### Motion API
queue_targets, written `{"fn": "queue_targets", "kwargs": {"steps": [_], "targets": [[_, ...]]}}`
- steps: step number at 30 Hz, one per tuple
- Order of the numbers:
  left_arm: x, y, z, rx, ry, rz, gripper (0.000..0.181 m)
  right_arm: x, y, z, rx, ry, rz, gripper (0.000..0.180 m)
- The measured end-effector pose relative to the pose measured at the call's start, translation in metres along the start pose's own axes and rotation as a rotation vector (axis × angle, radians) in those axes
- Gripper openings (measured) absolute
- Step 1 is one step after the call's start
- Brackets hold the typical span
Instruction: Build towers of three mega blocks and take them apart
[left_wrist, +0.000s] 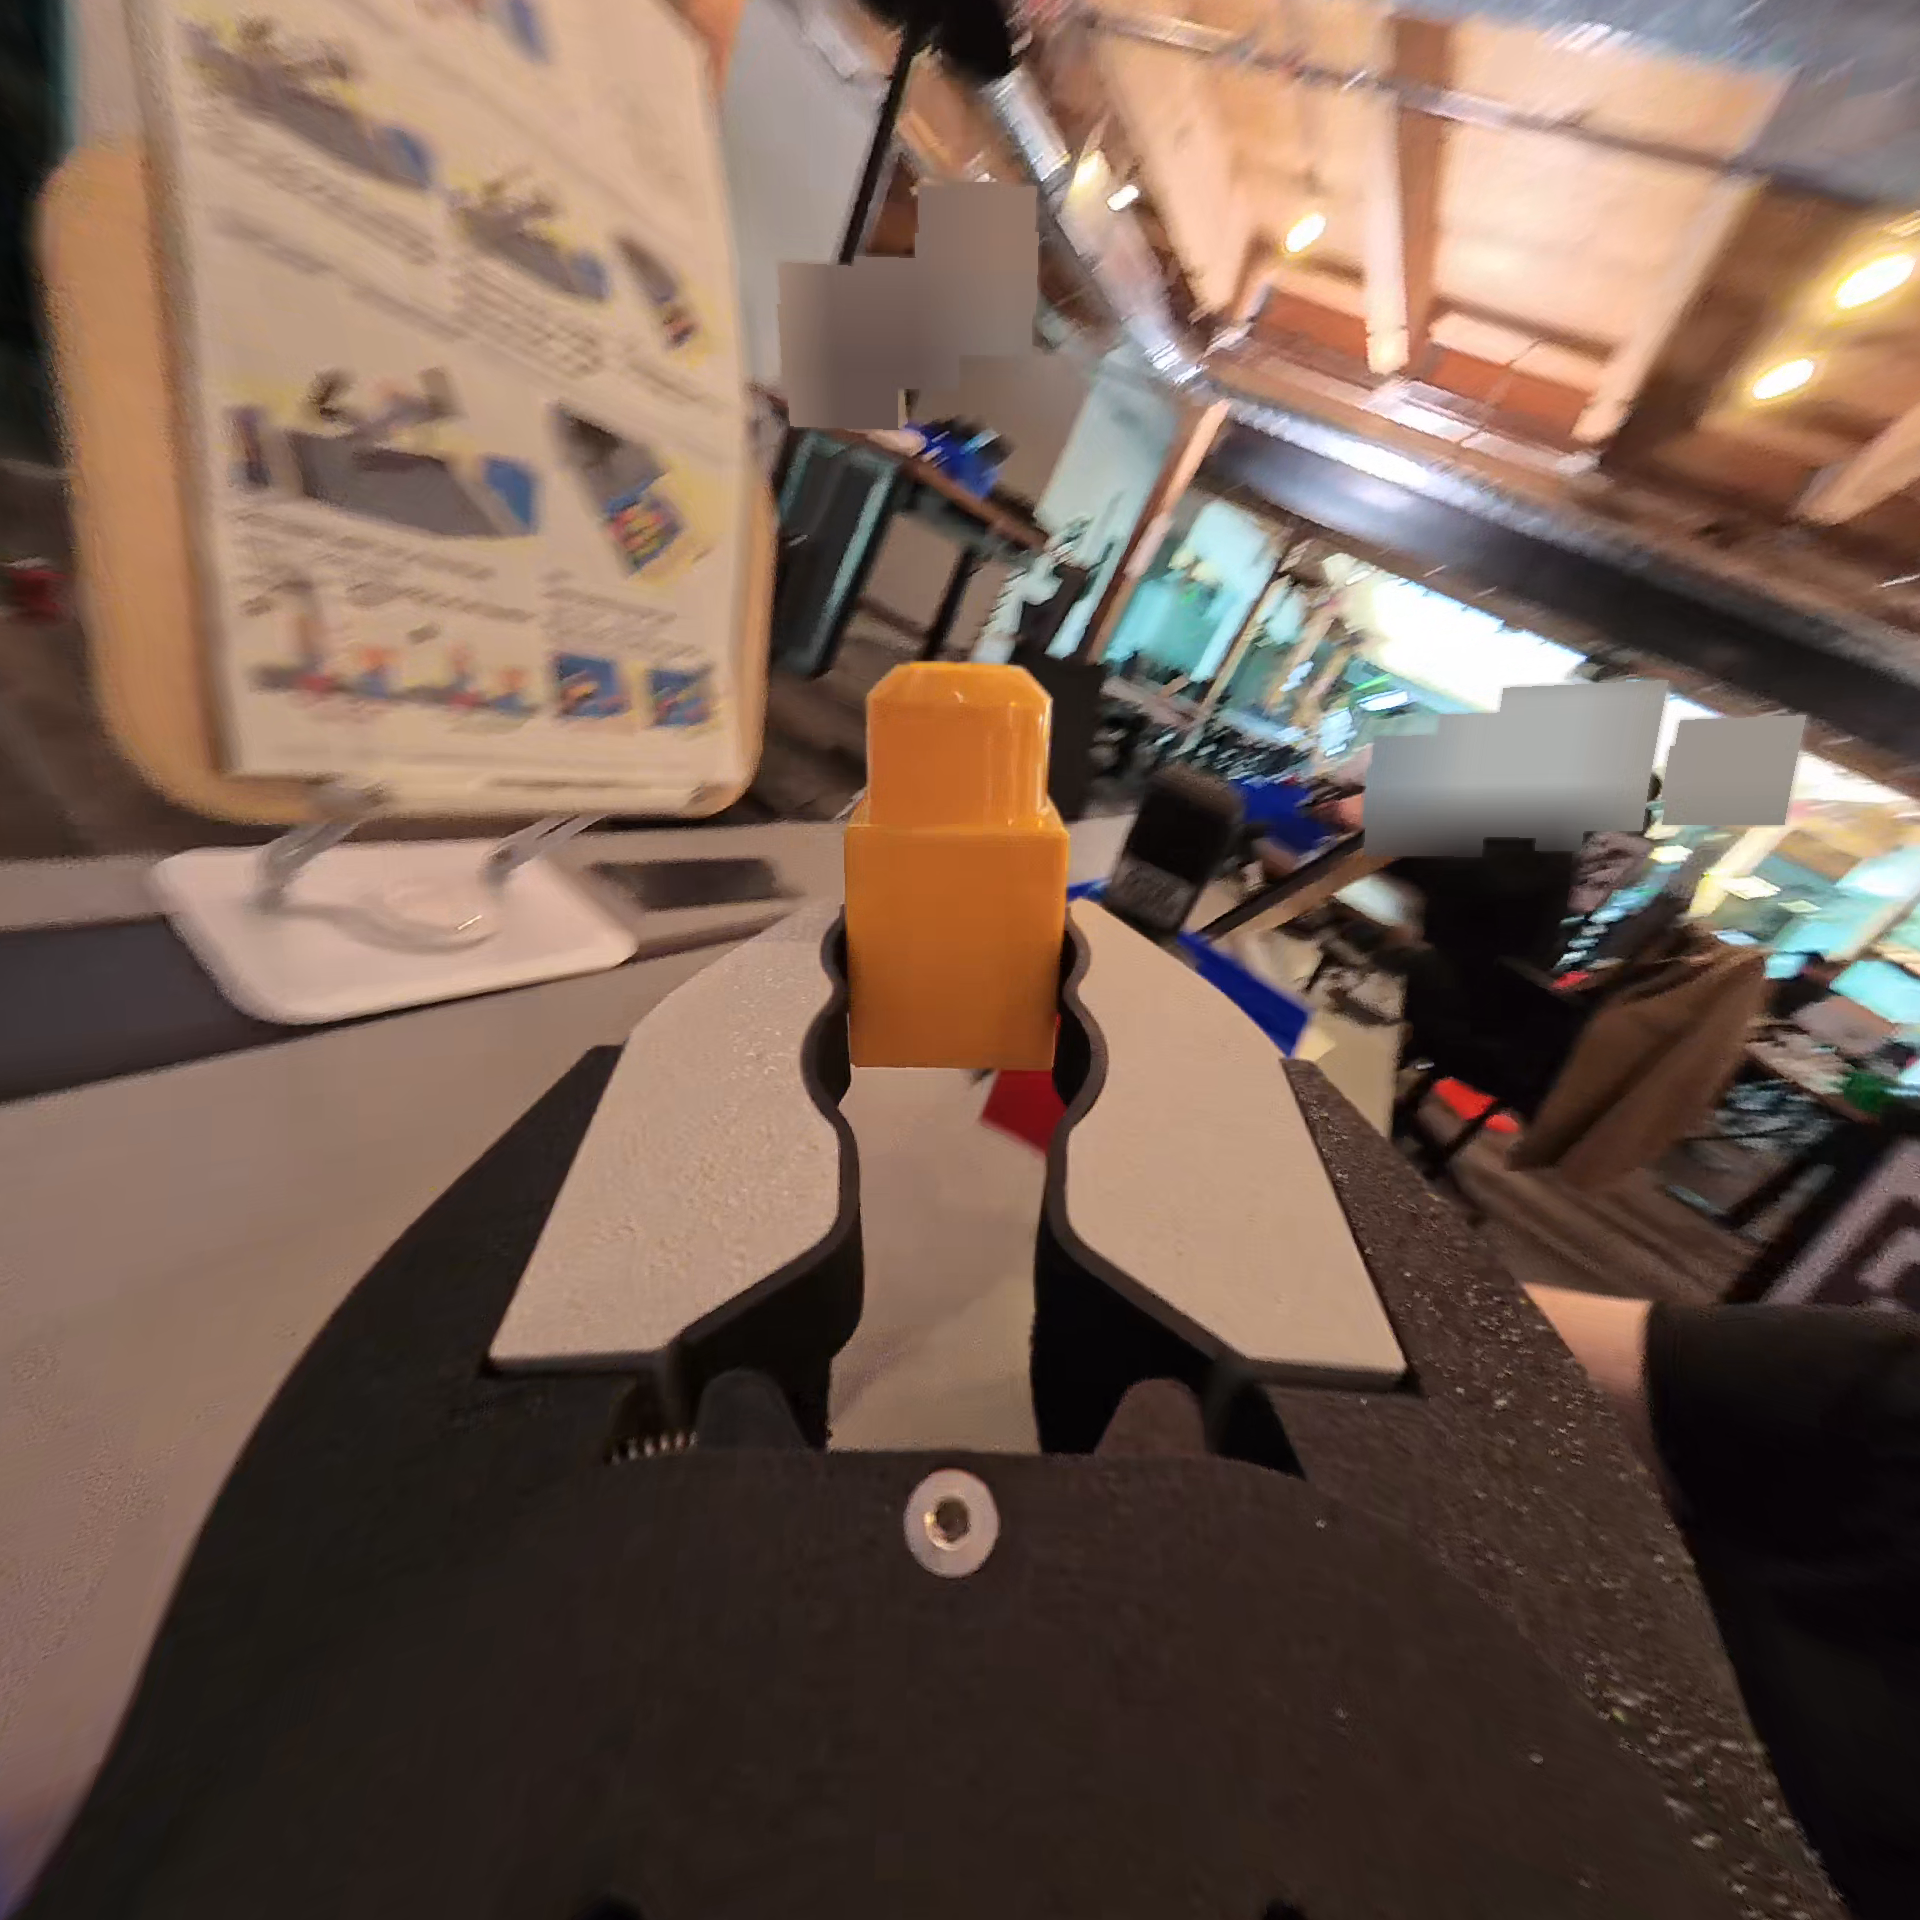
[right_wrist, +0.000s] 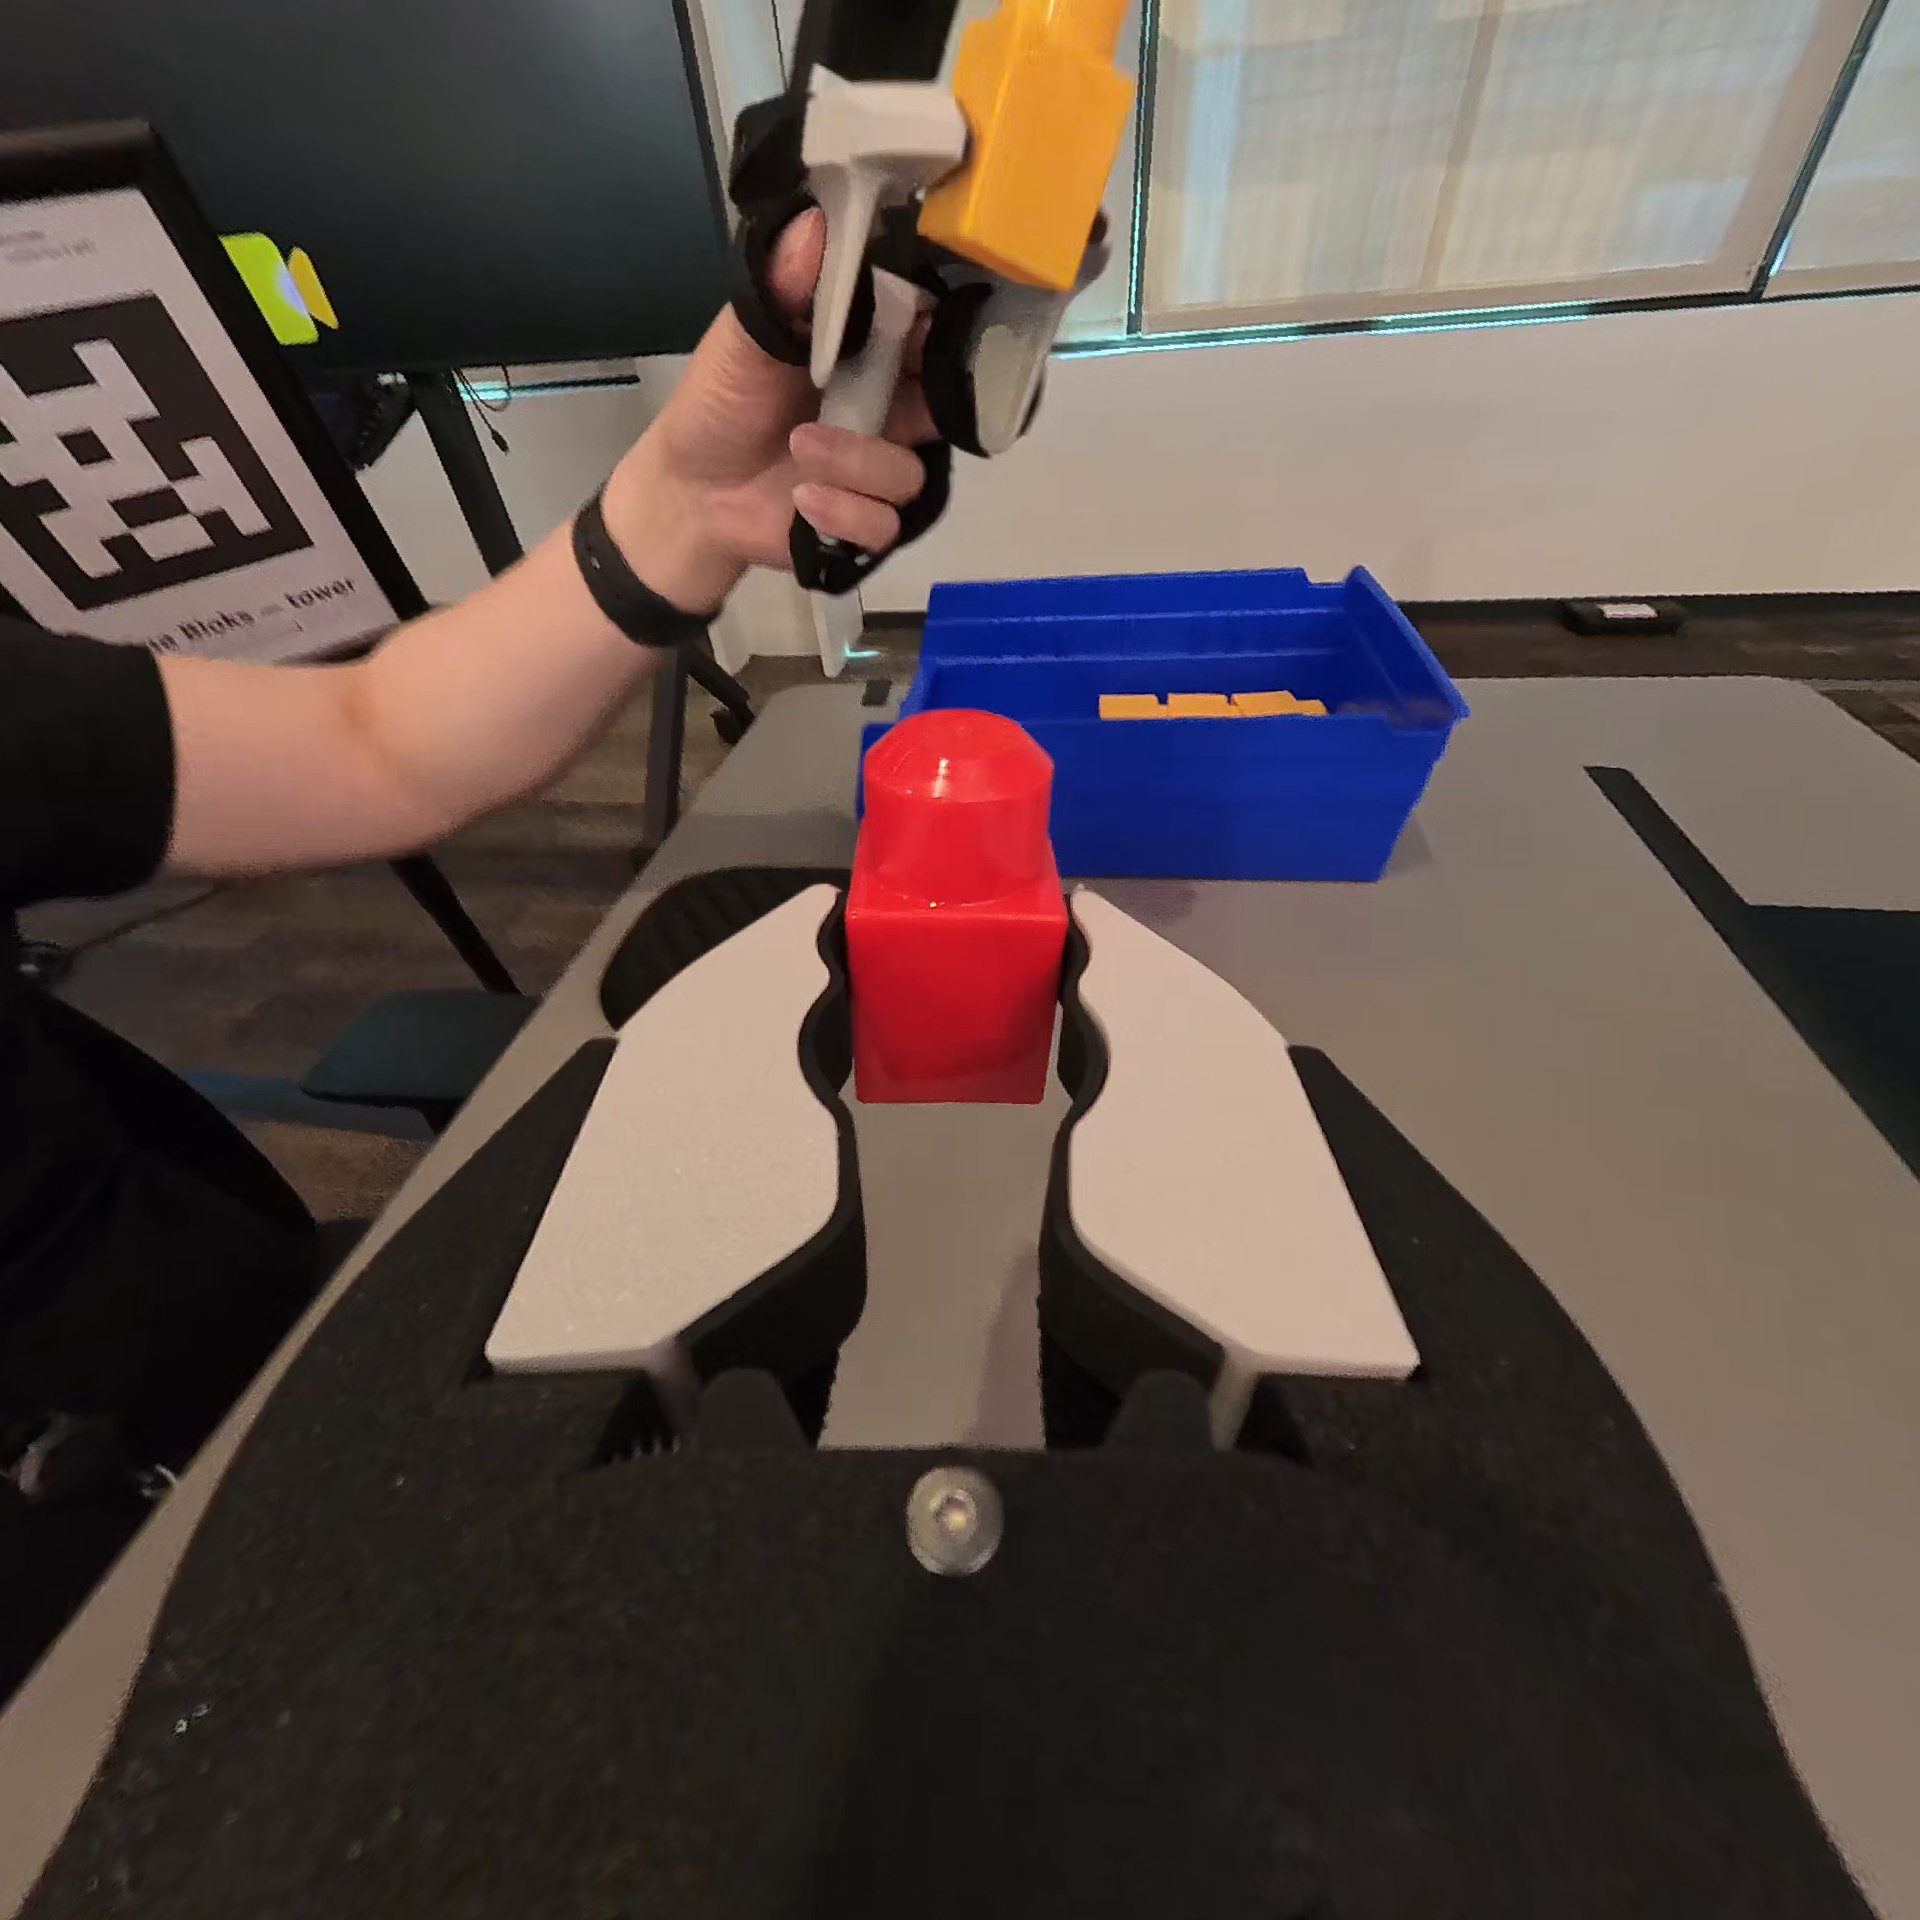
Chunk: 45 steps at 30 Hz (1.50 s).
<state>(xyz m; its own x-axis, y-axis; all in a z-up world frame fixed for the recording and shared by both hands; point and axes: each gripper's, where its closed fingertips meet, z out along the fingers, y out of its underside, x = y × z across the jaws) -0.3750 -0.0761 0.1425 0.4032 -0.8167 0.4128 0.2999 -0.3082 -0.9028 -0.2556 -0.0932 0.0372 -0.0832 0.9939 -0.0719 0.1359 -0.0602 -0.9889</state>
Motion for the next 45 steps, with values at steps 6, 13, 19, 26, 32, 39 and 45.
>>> {"fn": "queue_targets", "kwargs": {"steps": [6,13,19,26,32,39,45], "targets": [[0.047,0.014,0.084,0.024,0.199,0.013,0.036,-0.026,-0.026,0.017,0.068,-0.081,0.088,0.035],[0.065,0.047,0.122,-0.074,0.273,0.022,0.036,-0.023,-0.038,0.000,0.087,-0.055,0.111,0.036],[0.068,0.060,0.126,-0.143,0.281,0.041,0.035,-0.021,-0.042,-0.009,0.091,-0.052,0.125,0.036],[0.072,0.066,0.128,-0.136,0.277,0.066,0.036,-0.021,-0.044,-0.008,0.108,-0.057,0.148,0.036],[0.069,0.074,0.129,-0.168,0.274,0.042,0.036,-0.017,-0.043,-0.011,0.118,-0.044,0.137,0.036],[0.064,0.073,0.125,-0.170,0.273,0.009,0.036,-0.012,-0.046,-0.010,0.155,-0.016,0.130,0.036],[0.063,0.072,0.127,-0.139,0.258,0.009,0.036,-0.011,-0.048,-0.012,0.185,-0.024,0.142,0.036]]}}
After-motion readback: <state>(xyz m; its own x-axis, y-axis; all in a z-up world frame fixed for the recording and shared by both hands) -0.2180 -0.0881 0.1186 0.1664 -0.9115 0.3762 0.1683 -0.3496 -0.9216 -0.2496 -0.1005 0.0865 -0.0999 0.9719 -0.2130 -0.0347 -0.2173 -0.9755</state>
